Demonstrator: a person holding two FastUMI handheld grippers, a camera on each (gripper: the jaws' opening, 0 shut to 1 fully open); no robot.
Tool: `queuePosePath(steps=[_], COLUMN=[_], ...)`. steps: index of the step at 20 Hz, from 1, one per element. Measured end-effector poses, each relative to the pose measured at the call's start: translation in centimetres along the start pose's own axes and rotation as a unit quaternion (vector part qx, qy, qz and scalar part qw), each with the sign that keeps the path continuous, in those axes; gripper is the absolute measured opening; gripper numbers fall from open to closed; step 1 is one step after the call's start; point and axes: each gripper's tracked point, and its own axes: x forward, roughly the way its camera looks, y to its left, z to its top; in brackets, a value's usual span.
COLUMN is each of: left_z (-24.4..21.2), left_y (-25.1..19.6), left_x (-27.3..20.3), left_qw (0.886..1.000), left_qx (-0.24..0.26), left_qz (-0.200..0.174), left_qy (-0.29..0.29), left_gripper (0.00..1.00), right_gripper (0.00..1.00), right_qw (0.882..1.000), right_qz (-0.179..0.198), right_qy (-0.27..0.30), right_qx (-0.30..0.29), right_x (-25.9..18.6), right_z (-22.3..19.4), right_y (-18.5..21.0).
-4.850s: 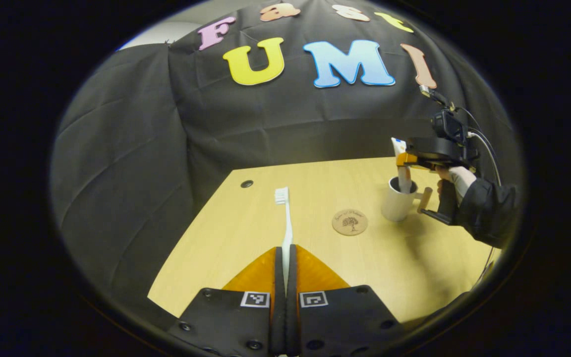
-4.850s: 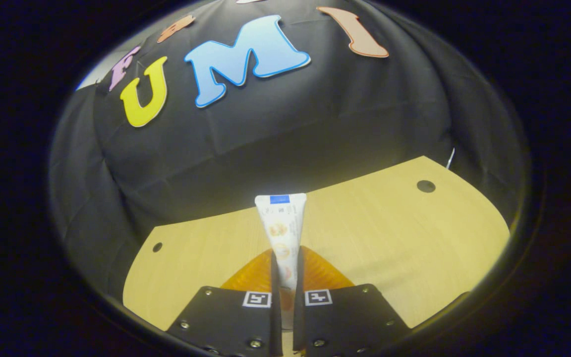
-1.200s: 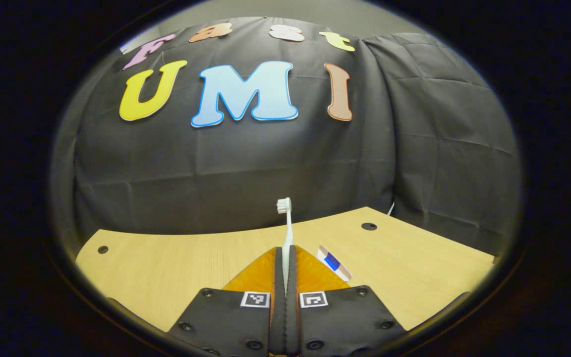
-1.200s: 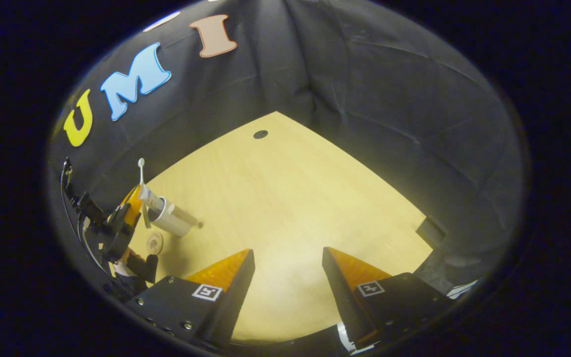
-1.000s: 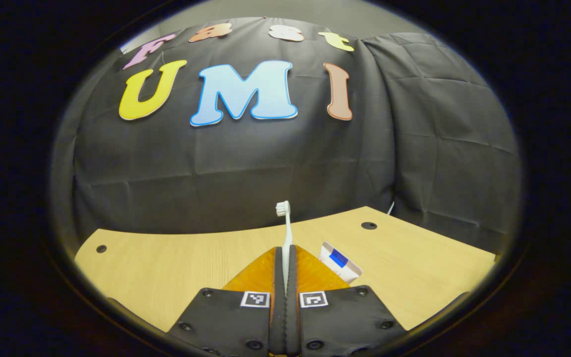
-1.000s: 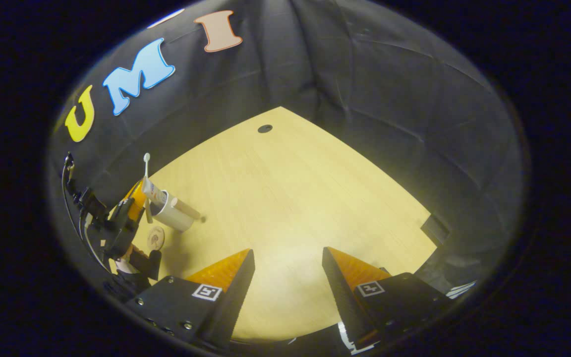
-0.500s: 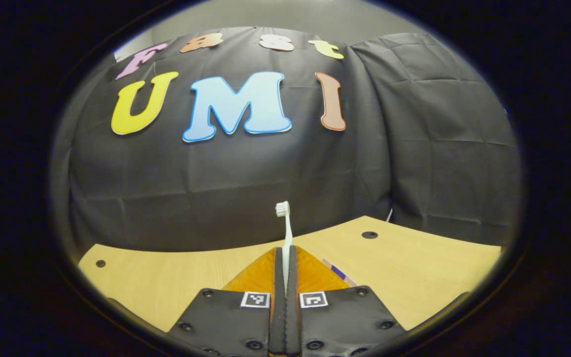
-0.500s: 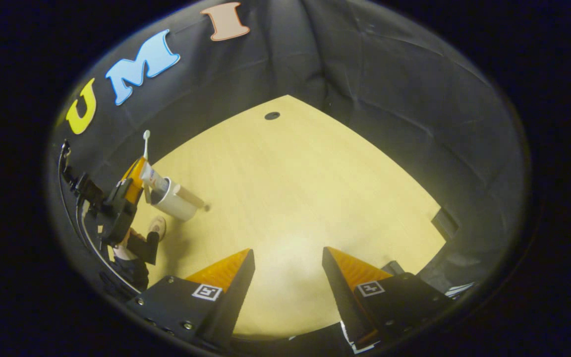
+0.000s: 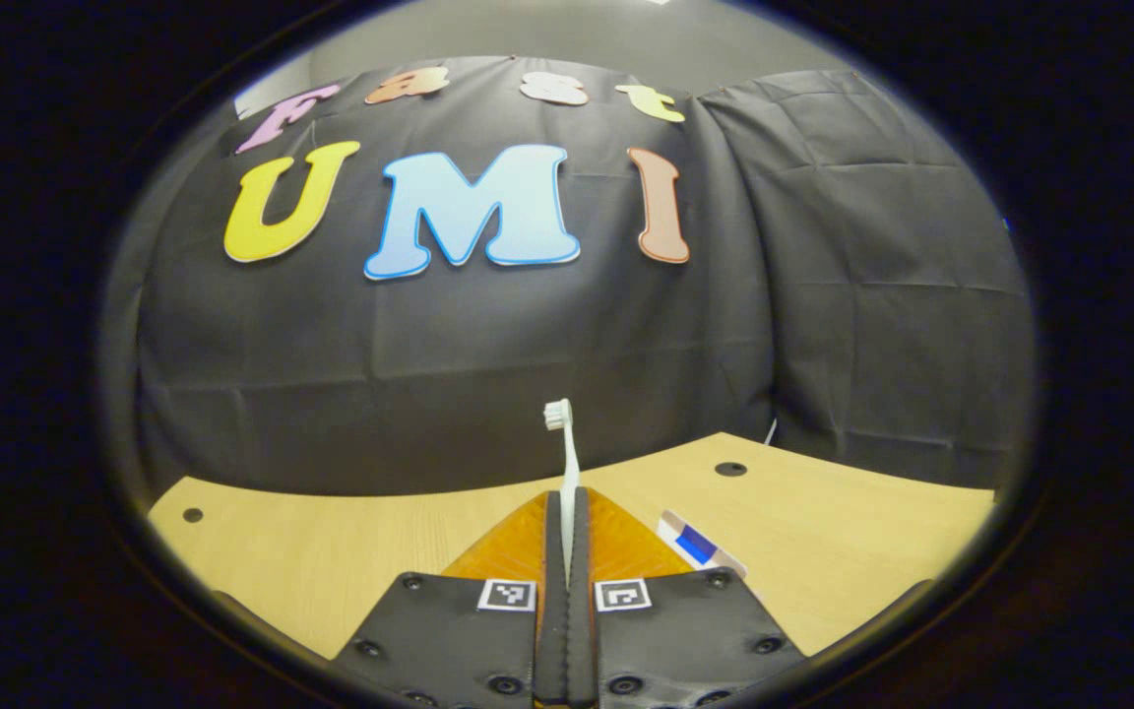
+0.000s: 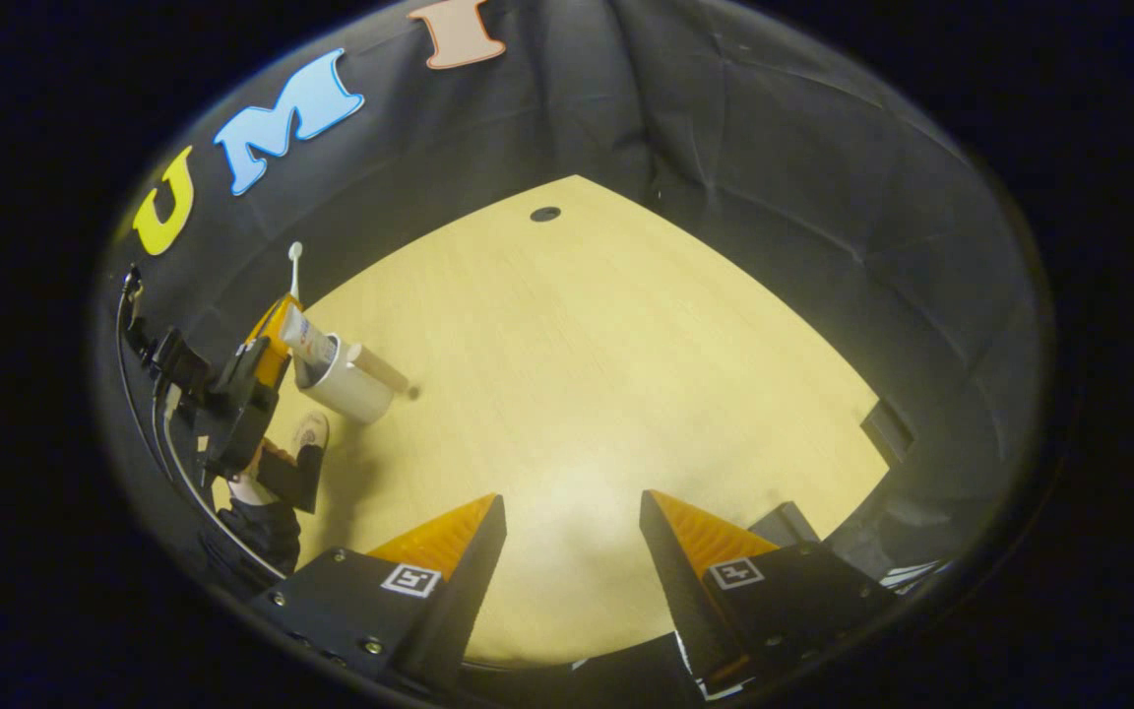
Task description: Put the toothbrush and toothpaste on the desktop into the cup, then pick up the cup and place it on the coaster on the desktop.
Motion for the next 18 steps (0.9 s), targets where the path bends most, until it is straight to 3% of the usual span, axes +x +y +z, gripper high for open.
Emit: queuePosePath(steps=[10,18], left_z=[-2.3,-4.0], left_y=[0.8,1.0], left_x=[-0.5,-1.9], left_qw=[1.0,0.999], left_qx=[-0.002,0.0], left_qz=[0.022,0.024], left_qy=[0.021,0.039], left_gripper=[0.07,0.15], right_gripper=[0.83,0.83], right_qw=[1.0,1.0], right_qz=[-0.009,0.001], right_qy=[0.004,0.008], right_qx=[0.004,-0.001], right_x=[-0.3,-0.1], right_z=[-0.5,-1.1], right_y=[-0.1,0.4])
